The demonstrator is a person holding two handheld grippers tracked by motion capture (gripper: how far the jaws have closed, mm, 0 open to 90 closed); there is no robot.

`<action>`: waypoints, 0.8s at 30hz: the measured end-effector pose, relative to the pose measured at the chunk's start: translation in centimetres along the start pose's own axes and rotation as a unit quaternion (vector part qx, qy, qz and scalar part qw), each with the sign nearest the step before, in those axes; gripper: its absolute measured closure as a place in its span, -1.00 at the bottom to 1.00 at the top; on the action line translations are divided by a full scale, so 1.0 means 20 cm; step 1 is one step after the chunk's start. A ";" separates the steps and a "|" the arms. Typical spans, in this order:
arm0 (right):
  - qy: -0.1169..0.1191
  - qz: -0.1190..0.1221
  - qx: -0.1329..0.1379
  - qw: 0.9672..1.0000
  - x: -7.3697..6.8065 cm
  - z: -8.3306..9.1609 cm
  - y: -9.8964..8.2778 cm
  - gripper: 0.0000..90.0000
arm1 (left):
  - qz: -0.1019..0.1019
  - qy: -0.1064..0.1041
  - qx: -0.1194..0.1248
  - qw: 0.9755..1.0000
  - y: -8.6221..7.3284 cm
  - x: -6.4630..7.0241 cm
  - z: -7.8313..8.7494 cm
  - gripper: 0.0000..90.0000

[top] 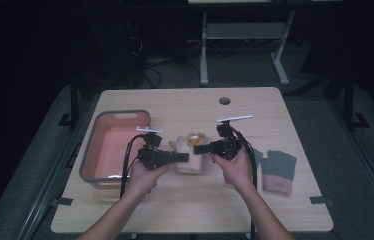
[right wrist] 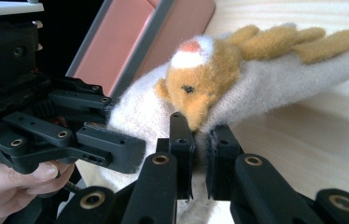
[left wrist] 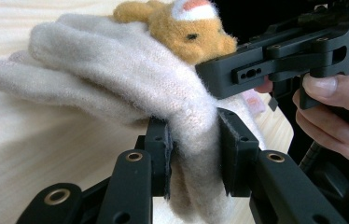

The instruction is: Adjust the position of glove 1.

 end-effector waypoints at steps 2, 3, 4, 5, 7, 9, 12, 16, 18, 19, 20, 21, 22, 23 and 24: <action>0.001 0.005 0.002 1.000 -0.02 0.01 0.02 0.84 | -0.004 0.001 0.002 1.000 0.02 0.00 0.01 0.51; 0.001 0.003 0.002 1.000 -0.03 0.01 0.03 0.84 | -0.004 0.001 0.005 1.000 0.03 0.00 0.02 0.51; 0.002 0.004 0.002 1.000 -0.04 0.01 0.03 0.84 | -0.005 0.002 0.005 1.000 0.04 0.00 0.03 0.51; 0.003 0.005 0.002 1.000 -0.05 0.01 0.04 0.84 | -0.008 0.002 0.006 1.000 0.04 0.00 0.04 0.51; 0.006 0.006 0.004 1.000 -0.06 0.01 0.05 0.84 | -0.006 0.000 0.008 1.000 0.06 0.00 0.05 0.51; 0.006 0.007 0.004 1.000 -0.08 0.02 0.06 0.84 | -0.009 0.000 0.009 1.000 0.07 0.00 0.07 0.51; 0.006 0.009 0.005 1.000 -0.11 0.02 0.08 0.84 | -0.009 -0.002 0.012 1.000 0.09 -0.01 0.09 0.51; 0.009 0.014 0.004 1.000 -0.14 0.01 0.11 0.84 | -0.011 0.001 0.014 1.000 0.12 -0.02 0.12 0.51; 0.011 0.017 0.004 1.000 -0.15 0.01 0.12 0.84 | -0.011 0.000 0.016 1.000 0.13 -0.03 0.14 0.51; 0.011 0.019 0.005 1.000 -0.16 0.01 0.13 0.84 | -0.011 0.000 0.018 1.000 0.14 -0.03 0.15 0.51; 0.011 0.019 0.004 1.000 -0.17 0.01 0.14 0.84 | -0.012 0.000 0.017 1.000 0.14 -0.03 0.16 0.51; 0.013 0.021 0.003 1.000 -0.18 0.00 0.14 0.84 | -0.012 0.000 0.017 1.000 0.15 -0.04 0.16 0.51; 0.013 0.022 0.004 1.000 -0.19 0.00 0.15 0.84 | -0.012 0.001 0.019 1.000 0.16 -0.04 0.17 0.51; 0.013 0.021 0.003 1.000 -0.20 0.00 0.16 0.84 | -0.013 0.001 0.019 1.000 0.16 -0.04 0.18 0.51; 0.014 0.024 0.004 1.000 -0.20 0.00 0.17 0.84 | -0.016 0.001 0.019 1.000 0.17 -0.05 0.19 0.51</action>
Point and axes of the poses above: each handheld gripper's, and its own axes: z roughly backward along the jaws, y roughly out of its top, x roughly to its right, the point moved 10 cm from there along -z, roughly forward along the jaws, and after that the axes turned 10 degrees about -z, right-handed, at the moved point
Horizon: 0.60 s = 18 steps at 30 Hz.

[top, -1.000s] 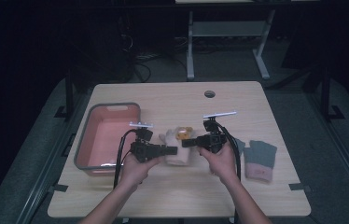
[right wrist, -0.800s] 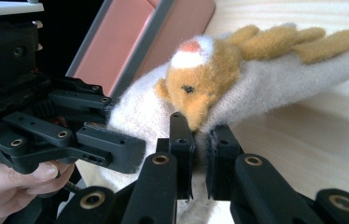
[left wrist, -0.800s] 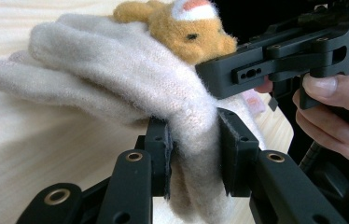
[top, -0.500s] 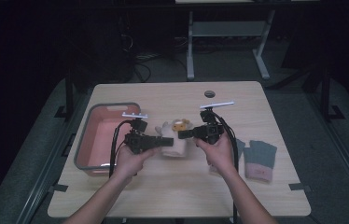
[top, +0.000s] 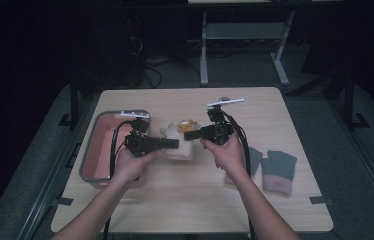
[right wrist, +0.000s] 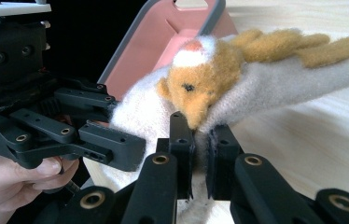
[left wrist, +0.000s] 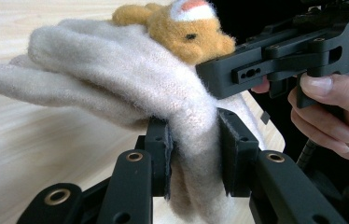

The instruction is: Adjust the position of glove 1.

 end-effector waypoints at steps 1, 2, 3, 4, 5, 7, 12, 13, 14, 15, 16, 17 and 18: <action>0.002 0.001 0.002 1.000 -0.01 0.00 0.01 0.84 | 0.003 0.000 0.003 1.000 0.01 0.00 0.01 0.51; 0.004 -0.001 0.001 1.000 -0.02 0.00 0.02 0.84 | 0.002 0.000 0.002 1.000 0.01 0.00 0.01 0.51; 0.004 0.002 0.001 1.000 -0.02 0.00 0.02 0.84 | 0.001 0.001 0.003 1.000 0.02 -0.01 0.03 0.51; 0.004 0.003 0.001 1.000 -0.03 -0.01 0.03 0.84 | -0.001 0.000 0.003 1.000 0.03 -0.01 0.04 0.51; 0.006 0.002 0.001 1.000 -0.04 -0.01 0.04 0.84 | 0.000 0.000 0.005 1.000 0.04 -0.01 0.04 0.51; 0.008 0.005 0.002 1.000 -0.06 -0.01 0.05 0.84 | 0.000 0.001 0.005 1.000 0.05 -0.02 0.06 0.51; 0.012 0.009 0.002 1.000 -0.10 -0.02 0.08 0.84 | 0.003 0.004 0.010 1.000 0.07 -0.03 0.10 0.51; 0.013 0.008 0.003 1.000 -0.11 -0.03 0.09 0.84 | 0.001 0.004 0.009 1.000 0.08 -0.03 0.11 0.51; 0.014 0.009 0.001 1.000 -0.12 -0.03 0.09 0.84 | -0.001 0.005 0.009 1.000 0.08 -0.04 0.12 0.51; 0.017 0.011 0.003 1.000 -0.12 -0.03 0.10 0.84 | -0.003 0.006 0.009 1.000 0.09 -0.04 0.13 0.51; 0.018 0.010 0.002 1.000 -0.13 -0.03 0.10 0.84 | -0.007 0.006 0.009 1.000 0.09 -0.04 0.14 0.51; 0.018 0.010 0.002 1.000 -0.14 -0.03 0.11 0.84 | -0.007 0.006 0.012 1.000 0.10 -0.04 0.14 0.51; 0.018 0.010 0.003 1.000 -0.15 -0.04 0.12 0.84 | -0.006 0.006 0.014 1.000 0.10 -0.04 0.15 0.51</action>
Point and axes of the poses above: each handheld gripper's, and its own axes: z roughly backward along the jaws, y roughly out of its top, x roughly to its right, the point moved 10 cm from there along -z, roughly forward along the jaws, and after that the axes turned 10 degrees about -z, right-handed, at the moved point
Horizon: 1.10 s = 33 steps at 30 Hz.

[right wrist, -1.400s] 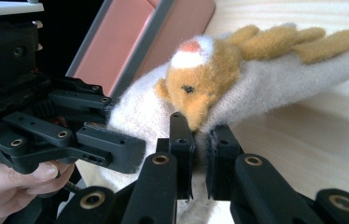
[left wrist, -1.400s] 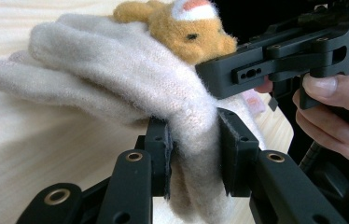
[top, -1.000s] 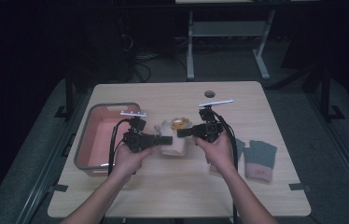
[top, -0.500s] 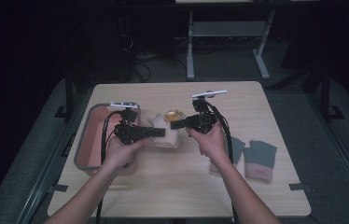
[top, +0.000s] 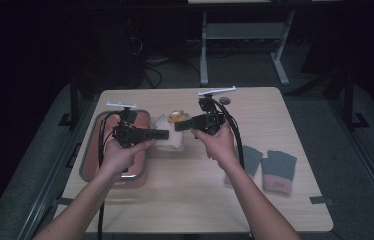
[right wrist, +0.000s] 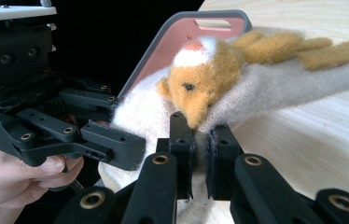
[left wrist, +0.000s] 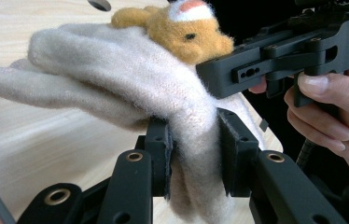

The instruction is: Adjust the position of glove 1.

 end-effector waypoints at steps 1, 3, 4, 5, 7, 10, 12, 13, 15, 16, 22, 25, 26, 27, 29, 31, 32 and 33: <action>-0.001 0.003 0.000 1.000 0.00 0.00 0.00 0.84 | 0.003 0.000 0.002 1.000 0.01 0.00 0.01 0.51; -0.001 0.006 0.001 1.000 -0.02 0.00 0.02 0.84 | 0.005 -0.001 0.005 1.000 0.01 -0.01 0.02 0.51; -0.001 0.007 -0.001 1.000 -0.03 0.00 0.02 0.84 | 0.005 0.000 0.006 1.000 0.02 -0.01 0.03 0.51; -0.002 0.009 -0.003 1.000 -0.04 -0.01 0.03 0.84 | 0.005 0.001 0.007 1.000 0.02 -0.01 0.04 0.51; -0.003 0.013 -0.003 1.000 -0.06 -0.02 0.04 0.84 | 0.009 0.002 0.011 1.000 0.03 -0.01 0.06 0.51; 0.001 0.015 -0.005 1.000 -0.08 -0.03 0.05 0.84 | 0.003 0.004 0.011 1.000 0.04 -0.03 0.09 0.51; 0.001 0.019 -0.003 1.000 -0.10 -0.04 0.06 0.84 | 0.006 0.005 0.013 1.000 0.04 -0.03 0.11 0.51; 0.001 0.020 -0.004 1.000 -0.11 -0.04 0.07 0.84 | 0.006 0.006 0.015 1.000 0.05 -0.03 0.12 0.51; 0.001 0.023 -0.004 1.000 -0.13 -0.05 0.08 0.84 | 0.005 0.007 0.016 1.000 0.05 -0.04 0.14 0.51; 0.004 0.025 -0.006 1.000 -0.14 -0.06 0.08 0.84 | 0.002 0.007 0.017 1.000 0.06 -0.04 0.14 0.51; 0.006 0.030 -0.008 0.999 -0.18 -0.08 0.10 0.84 | 0.002 0.012 0.019 1.000 0.06 -0.06 0.19 0.51; 0.007 0.034 -0.009 0.999 -0.20 -0.10 0.10 0.84 | 0.004 0.013 0.022 1.000 0.06 -0.07 0.21 0.51; 0.009 0.033 -0.009 0.999 -0.20 -0.10 0.10 0.84 | 0.004 0.014 0.021 1.000 0.06 -0.07 0.22 0.51; 0.009 0.034 -0.011 0.999 -0.21 -0.11 0.10 0.84 | 0.004 0.015 0.021 1.000 0.06 -0.07 0.22 0.51; 0.011 0.034 -0.012 0.999 -0.22 -0.11 0.11 0.84 | 0.003 0.015 0.021 1.000 0.06 -0.07 0.23 0.51; 0.012 0.035 -0.013 0.999 -0.23 -0.12 0.11 0.84 | 0.004 0.015 0.023 1.000 0.06 -0.08 0.25 0.51; 0.011 0.037 -0.014 0.999 -0.23 -0.13 0.11 0.84 | 0.003 0.015 0.023 1.000 0.06 -0.08 0.25 0.51; 0.011 0.036 -0.016 0.999 -0.23 -0.13 0.11 0.84 | 0.005 0.016 0.025 1.000 0.06 -0.08 0.25 0.51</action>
Point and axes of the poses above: each handheld gripper's, and its own axes: z roughly backward along the jaws, y roughly out of its top, x roughly to its right, the point moved 10 cm from there along -z, roughly forward along the jaws, and after that the axes turned 10 degrees about -z, right-handed, at the moved point
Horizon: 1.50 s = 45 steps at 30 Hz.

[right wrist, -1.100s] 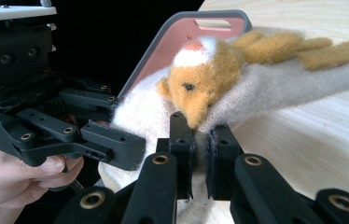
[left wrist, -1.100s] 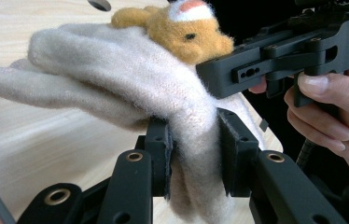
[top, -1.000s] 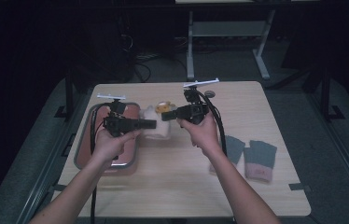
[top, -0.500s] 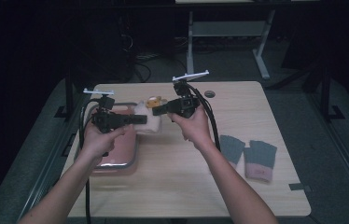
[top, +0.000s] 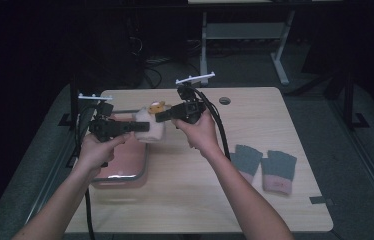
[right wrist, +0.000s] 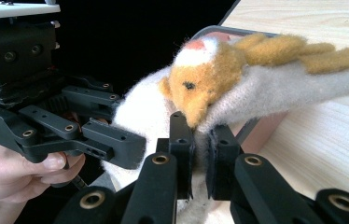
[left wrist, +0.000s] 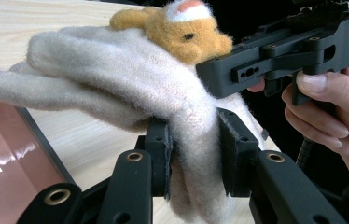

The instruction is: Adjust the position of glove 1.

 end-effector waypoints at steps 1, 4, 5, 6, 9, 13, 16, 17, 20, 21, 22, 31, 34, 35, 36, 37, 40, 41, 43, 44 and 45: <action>0.000 0.001 0.001 1.000 -0.01 0.00 0.00 0.84 | 0.000 0.000 0.000 1.000 0.00 0.00 0.01 0.51; 0.000 0.003 -0.001 1.000 -0.02 -0.01 0.01 0.84 | -0.003 0.002 0.001 1.000 0.01 -0.01 0.02 0.51; 0.001 0.004 0.001 1.000 -0.03 -0.02 0.02 0.84 | -0.004 0.002 0.002 1.000 0.01 -0.01 0.03 0.51; 0.001 0.004 -0.001 1.000 -0.03 -0.02 0.02 0.84 | -0.005 0.002 0.002 1.000 0.01 -0.02 0.03 0.51; 0.004 0.007 -0.001 1.000 -0.04 -0.04 0.03 0.84 | -0.005 0.003 0.003 1.000 0.01 -0.03 0.05 0.51; 0.004 0.010 -0.007 1.000 -0.06 -0.06 0.03 0.84 | 0.000 0.007 0.005 1.000 0.00 -0.05 0.08 0.51; 0.004 0.013 -0.011 1.000 -0.08 -0.09 0.04 0.84 | 0.003 0.009 0.006 1.000 0.00 -0.06 0.10 0.51; 0.005 0.012 -0.011 1.000 -0.08 -0.10 0.04 0.84 | 0.004 0.010 0.007 1.000 -0.01 -0.06 0.11 0.51; 0.007 0.011 -0.016 1.000 -0.10 -0.12 0.04 0.84 | 0.006 0.014 0.006 1.000 -0.01 -0.08 0.13 0.51; 0.008 0.016 -0.015 1.000 -0.10 -0.13 0.04 0.84 | 0.005 0.014 0.006 1.000 -0.02 -0.08 0.14 0.51; 0.008 0.013 -0.016 1.000 -0.11 -0.14 0.04 0.84 | 0.006 0.015 0.006 1.000 -0.02 -0.09 0.15 0.51; 0.012 0.017 -0.027 0.999 -0.14 -0.19 0.05 0.84 | 0.010 0.021 0.005 1.000 -0.04 -0.12 0.20 0.51; 0.013 0.019 -0.029 0.999 -0.14 -0.21 0.05 0.84 | 0.013 0.023 0.006 1.000 -0.04 -0.13 0.21 0.51; 0.014 0.018 -0.029 0.999 -0.15 -0.22 0.05 0.84 | 0.013 0.023 0.006 1.000 -0.04 -0.14 0.21 0.51; 0.015 0.015 -0.030 0.999 -0.15 -0.23 0.05 0.84 | 0.013 0.024 0.006 1.000 -0.05 -0.14 0.22 0.51; 0.016 0.018 -0.030 0.999 -0.15 -0.23 0.05 0.84 | 0.012 0.025 0.005 1.000 -0.05 -0.15 0.22 0.51; 0.020 0.015 -0.033 0.999 -0.16 -0.25 0.05 0.84 | 0.014 0.027 0.005 1.000 -0.06 -0.16 0.24 0.51; 0.020 0.016 -0.033 0.999 -0.16 -0.26 0.05 0.84 | 0.014 0.028 0.005 0.999 -0.07 -0.16 0.24 0.51; 0.022 0.016 -0.035 0.999 -0.16 -0.28 0.04 0.84 | 0.015 0.029 0.003 0.999 -0.07 -0.17 0.25 0.51; 0.024 0.014 -0.035 0.999 -0.17 -0.29 0.04 0.84 | 0.016 0.031 0.002 0.999 -0.08 -0.18 0.26 0.51; 0.024 0.015 -0.036 0.999 -0.17 -0.30 0.04 0.84 | 0.016 0.030 0.002 0.999 -0.08 -0.18 0.26 0.51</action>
Point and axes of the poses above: each handheld gripper's, and its own axes: z roughly backward along the jaws, y roughly out of its top, x roughly to its right, the point moved 10 cm from there along -z, roughly forward along the jaws, and after that the axes turned 10 degrees about -z, right-handed, at the moved point
